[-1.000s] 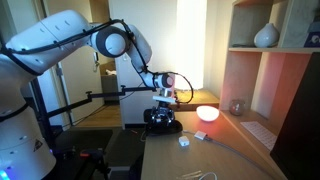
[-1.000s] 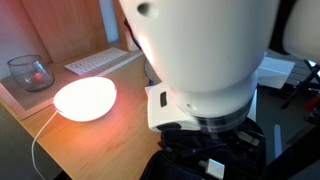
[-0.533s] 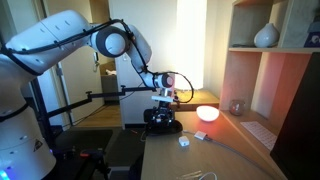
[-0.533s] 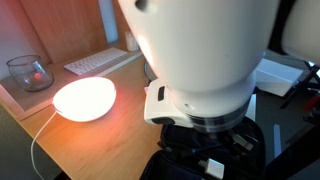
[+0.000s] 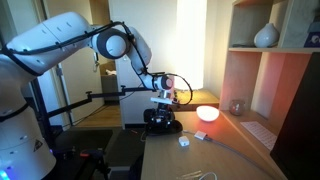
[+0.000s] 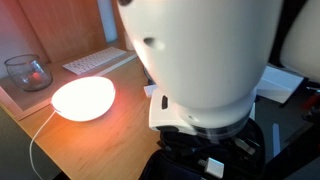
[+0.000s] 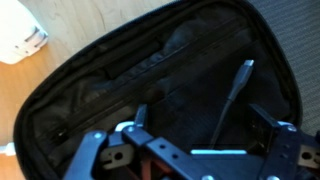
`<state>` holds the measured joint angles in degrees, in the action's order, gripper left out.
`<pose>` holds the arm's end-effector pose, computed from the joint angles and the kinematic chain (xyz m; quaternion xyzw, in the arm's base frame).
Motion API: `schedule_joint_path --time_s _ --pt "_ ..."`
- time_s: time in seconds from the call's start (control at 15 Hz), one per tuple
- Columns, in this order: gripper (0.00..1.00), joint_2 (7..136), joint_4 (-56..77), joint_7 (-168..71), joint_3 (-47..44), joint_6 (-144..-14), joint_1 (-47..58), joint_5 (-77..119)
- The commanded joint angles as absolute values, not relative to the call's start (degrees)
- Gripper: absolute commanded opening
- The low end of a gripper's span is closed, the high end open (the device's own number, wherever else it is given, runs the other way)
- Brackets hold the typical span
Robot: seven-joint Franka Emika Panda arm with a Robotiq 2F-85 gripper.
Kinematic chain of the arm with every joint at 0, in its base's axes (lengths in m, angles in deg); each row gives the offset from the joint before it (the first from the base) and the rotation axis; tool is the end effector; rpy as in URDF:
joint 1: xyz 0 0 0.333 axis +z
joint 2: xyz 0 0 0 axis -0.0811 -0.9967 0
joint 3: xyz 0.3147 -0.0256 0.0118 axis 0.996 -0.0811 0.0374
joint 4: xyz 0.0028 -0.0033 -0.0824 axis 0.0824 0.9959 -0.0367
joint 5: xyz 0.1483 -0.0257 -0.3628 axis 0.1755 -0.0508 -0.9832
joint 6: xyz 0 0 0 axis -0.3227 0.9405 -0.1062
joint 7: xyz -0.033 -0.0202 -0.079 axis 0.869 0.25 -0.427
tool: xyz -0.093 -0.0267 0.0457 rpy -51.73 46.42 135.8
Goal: Remove the black cable from the case and put it on the table
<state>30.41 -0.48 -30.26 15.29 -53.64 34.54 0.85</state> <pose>0.5114 0.4144 0.0737 0.8130 0.5302 -0.2090 0.1195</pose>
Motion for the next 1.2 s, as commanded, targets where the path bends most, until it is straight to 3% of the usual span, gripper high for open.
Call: schedule_joint_path --time_s 0.0,0.07,0.13,0.2,0.87,0.93,1.0,1.07,1.13 --pt "1.00 29.1 -2.2 -30.7 15.0 -51.5 36.3 0.7" --pt "1.00 29.2 -2.0 -30.9 15.0 -51.8 36.5 0.5" --pt "0.75 29.3 -1.9 -31.2 14.8 -51.7 36.7 0.3" --pt "0.74 29.2 -2.1 -31.4 14.7 -51.4 36.8 0.2" --pt "0.00 29.1 -3.0 -30.9 14.7 -49.8 36.9 -0.3" --pt "0.00 29.1 -3.1 -30.8 14.8 -49.6 36.9 -0.1" --pt "0.15 28.9 -3.3 -30.8 14.8 -49.0 36.9 0.0" --pt "0.02 29.1 -3.2 -30.6 14.7 -49.0 36.9 -0.2" --pt "0.02 29.1 -3.2 -30.6 14.9 -48.9 36.6 0.3"
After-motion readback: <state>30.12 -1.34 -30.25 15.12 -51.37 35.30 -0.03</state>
